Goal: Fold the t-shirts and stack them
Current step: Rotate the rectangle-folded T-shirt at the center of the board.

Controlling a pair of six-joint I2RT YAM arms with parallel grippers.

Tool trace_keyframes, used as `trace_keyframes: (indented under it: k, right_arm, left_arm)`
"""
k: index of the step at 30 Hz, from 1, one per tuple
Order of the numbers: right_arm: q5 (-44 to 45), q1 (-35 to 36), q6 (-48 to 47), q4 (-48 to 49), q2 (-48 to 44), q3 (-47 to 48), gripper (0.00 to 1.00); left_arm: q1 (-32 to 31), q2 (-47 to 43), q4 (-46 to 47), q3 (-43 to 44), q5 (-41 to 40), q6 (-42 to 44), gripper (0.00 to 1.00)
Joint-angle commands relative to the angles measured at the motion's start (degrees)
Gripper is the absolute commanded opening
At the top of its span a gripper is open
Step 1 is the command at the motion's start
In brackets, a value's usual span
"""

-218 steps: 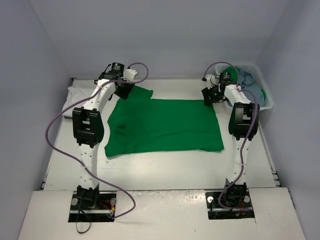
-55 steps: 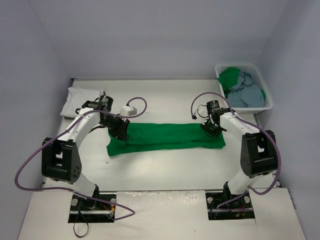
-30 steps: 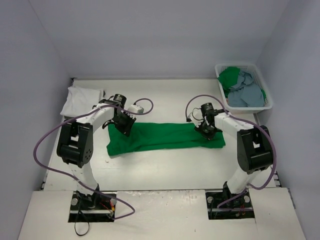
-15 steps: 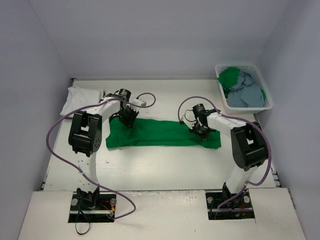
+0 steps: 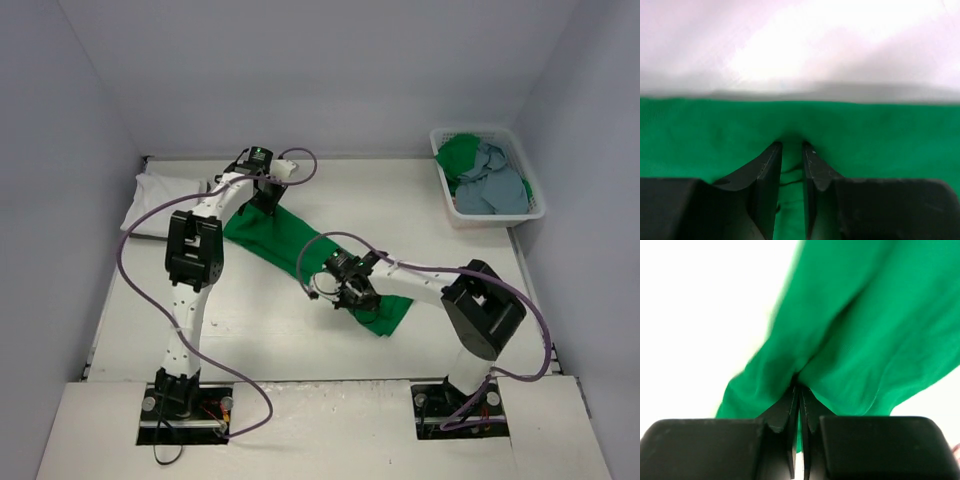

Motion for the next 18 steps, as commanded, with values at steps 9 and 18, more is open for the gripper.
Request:
trace_keyframes:
  k: [9, 18]
  right_arm:
    - [-9.0, 13.3, 6.4, -2.2, 4.1, 6.3, 0.01]
    - [-12.2, 16.6, 6.8, -2.1, 6.6, 12.1, 0.02]
  left_arm:
    - [-2.1, 14.3, -6.2, 25.4, 3.3, -2.8, 0.21]
    - [-7.1, 15.1, -8.4, 28.1, 11.4, -2.0, 0.5]
